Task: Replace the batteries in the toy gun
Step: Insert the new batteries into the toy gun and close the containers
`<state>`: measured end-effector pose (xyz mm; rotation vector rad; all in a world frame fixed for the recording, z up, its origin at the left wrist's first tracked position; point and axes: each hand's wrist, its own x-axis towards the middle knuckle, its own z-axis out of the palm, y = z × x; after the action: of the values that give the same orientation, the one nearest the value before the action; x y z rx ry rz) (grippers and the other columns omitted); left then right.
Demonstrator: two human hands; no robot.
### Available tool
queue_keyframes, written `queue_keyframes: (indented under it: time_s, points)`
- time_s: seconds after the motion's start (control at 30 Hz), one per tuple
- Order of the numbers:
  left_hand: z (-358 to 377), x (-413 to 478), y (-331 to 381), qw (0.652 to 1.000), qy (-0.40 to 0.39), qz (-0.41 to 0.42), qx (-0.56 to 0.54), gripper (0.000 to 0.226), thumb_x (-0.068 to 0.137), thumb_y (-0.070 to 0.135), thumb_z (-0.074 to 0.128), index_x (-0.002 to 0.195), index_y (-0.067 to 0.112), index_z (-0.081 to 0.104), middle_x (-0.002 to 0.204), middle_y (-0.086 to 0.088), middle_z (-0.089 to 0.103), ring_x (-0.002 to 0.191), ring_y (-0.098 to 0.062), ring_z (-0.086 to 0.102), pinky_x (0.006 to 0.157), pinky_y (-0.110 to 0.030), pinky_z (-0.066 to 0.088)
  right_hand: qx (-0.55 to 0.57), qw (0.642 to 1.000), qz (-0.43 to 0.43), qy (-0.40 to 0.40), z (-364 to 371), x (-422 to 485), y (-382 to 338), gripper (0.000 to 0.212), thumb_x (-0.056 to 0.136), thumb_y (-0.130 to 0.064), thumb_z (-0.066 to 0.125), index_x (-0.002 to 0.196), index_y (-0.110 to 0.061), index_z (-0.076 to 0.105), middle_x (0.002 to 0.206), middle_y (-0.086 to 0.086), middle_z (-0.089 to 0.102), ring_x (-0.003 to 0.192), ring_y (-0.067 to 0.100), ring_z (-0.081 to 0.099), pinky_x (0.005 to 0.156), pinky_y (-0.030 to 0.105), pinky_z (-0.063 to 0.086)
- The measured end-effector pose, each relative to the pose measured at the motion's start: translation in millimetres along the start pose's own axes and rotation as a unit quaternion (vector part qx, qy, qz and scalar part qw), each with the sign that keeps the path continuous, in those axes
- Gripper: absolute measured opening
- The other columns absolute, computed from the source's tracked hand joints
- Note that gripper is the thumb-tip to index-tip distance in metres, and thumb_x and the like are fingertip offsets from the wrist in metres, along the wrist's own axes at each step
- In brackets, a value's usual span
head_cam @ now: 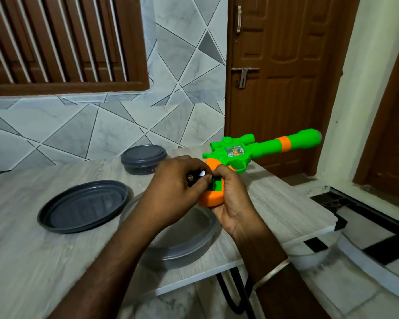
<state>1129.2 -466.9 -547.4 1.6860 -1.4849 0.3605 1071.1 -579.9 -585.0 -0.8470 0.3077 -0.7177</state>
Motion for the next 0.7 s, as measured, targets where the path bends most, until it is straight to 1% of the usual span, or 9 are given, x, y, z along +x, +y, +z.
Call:
queue_keyframes:
  time_s: [0.07,0.1,0.2,0.3,0.4,0.43,0.57,0.63,0.7]
  points:
    - [-2,1,3,0.999,-0.007,0.020,0.034,0.022,0.084,0.030,0.061,0.093,0.019,0.078,0.076,0.003,0.066,0.074,-0.009,0.058,0.063,-0.015,0.039,-0.004,1.000,-0.006,-0.004,1,-1,-1,0.017,0.086,-0.008,0.045,0.079,-0.013,0.059,0.083,0.013,0.058,0.074,0.022,0.059,0.065,0.029,0.047]
    - [-2,1,4,0.998,-0.013,0.028,0.051,0.024,0.084,0.030,0.060,0.094,0.018,0.078,0.076,0.002,0.065,0.073,-0.009,0.057,0.063,-0.015,0.038,-0.010,1.000,-0.009,-0.006,1,-2,-2,0.018,0.086,-0.007,0.045,0.077,-0.013,0.059,0.080,0.012,0.058,0.072,0.021,0.059,0.064,0.029,0.047]
    - [-3,0,9,0.994,-0.045,0.042,0.096,0.029,0.083,0.030,0.056,0.094,0.014,0.077,0.077,-0.002,0.064,0.071,-0.015,0.059,0.063,-0.028,0.040,-0.031,0.999,-0.015,0.001,2,-5,-2,0.019,0.087,-0.007,0.046,0.073,-0.014,0.058,0.071,0.006,0.060,0.064,0.017,0.060,0.056,0.025,0.048]
    - [-2,1,11,0.990,-0.069,0.032,0.118,0.033,0.082,0.030,0.052,0.098,0.015,0.077,0.078,-0.002,0.062,0.073,-0.017,0.057,0.064,-0.027,0.037,-0.024,0.999,-0.029,-0.003,6,-6,-2,0.020,0.087,-0.006,0.046,0.071,-0.015,0.056,0.070,0.006,0.056,0.063,0.015,0.057,0.055,0.025,0.046]
    - [0,2,8,0.989,-0.076,0.025,0.123,0.035,0.084,0.031,0.052,0.108,0.022,0.077,0.083,-0.002,0.058,0.076,-0.018,0.057,0.066,-0.031,0.043,-0.002,0.999,-0.026,-0.026,8,-11,-4,0.022,0.090,-0.010,0.045,0.071,-0.017,0.054,0.065,0.002,0.056,0.060,0.012,0.057,0.057,0.026,0.045]
    - [0,2,7,0.989,-0.076,0.023,0.121,0.036,0.086,0.032,0.052,0.111,0.023,0.075,0.084,-0.002,0.057,0.078,-0.018,0.056,0.067,-0.031,0.042,0.002,0.999,-0.018,-0.030,7,-13,-6,0.021,0.091,-0.013,0.045,0.072,-0.017,0.054,0.065,0.002,0.055,0.060,0.012,0.057,0.057,0.026,0.044]
    - [3,-1,5,0.987,-0.114,0.022,0.110,0.042,0.091,0.039,0.045,0.114,0.020,0.074,0.090,-0.004,0.057,0.083,-0.016,0.054,0.070,-0.028,0.033,0.003,1.000,0.007,-0.001,5,-17,-12,0.015,0.092,-0.022,0.048,0.080,-0.015,0.054,0.067,0.005,0.052,0.060,0.016,0.052,0.057,0.026,0.041]
    - [2,-1,3,0.988,-0.119,0.027,0.097,0.039,0.090,0.037,0.049,0.114,0.020,0.075,0.091,-0.004,0.059,0.084,-0.016,0.055,0.071,-0.027,0.033,0.014,1.000,0.008,0.000,5,-17,-11,0.014,0.092,-0.022,0.048,0.083,-0.015,0.054,0.069,0.006,0.051,0.061,0.016,0.051,0.058,0.027,0.039]
    - [1,-1,1,0.994,-0.089,0.007,0.068,0.028,0.090,0.033,0.061,0.111,0.023,0.077,0.089,-0.001,0.064,0.079,-0.011,0.056,0.069,-0.026,0.037,0.018,1.000,0.007,-0.009,5,-18,-11,0.014,0.093,-0.021,0.047,0.084,-0.014,0.055,0.069,0.006,0.055,0.060,0.015,0.055,0.055,0.025,0.042]
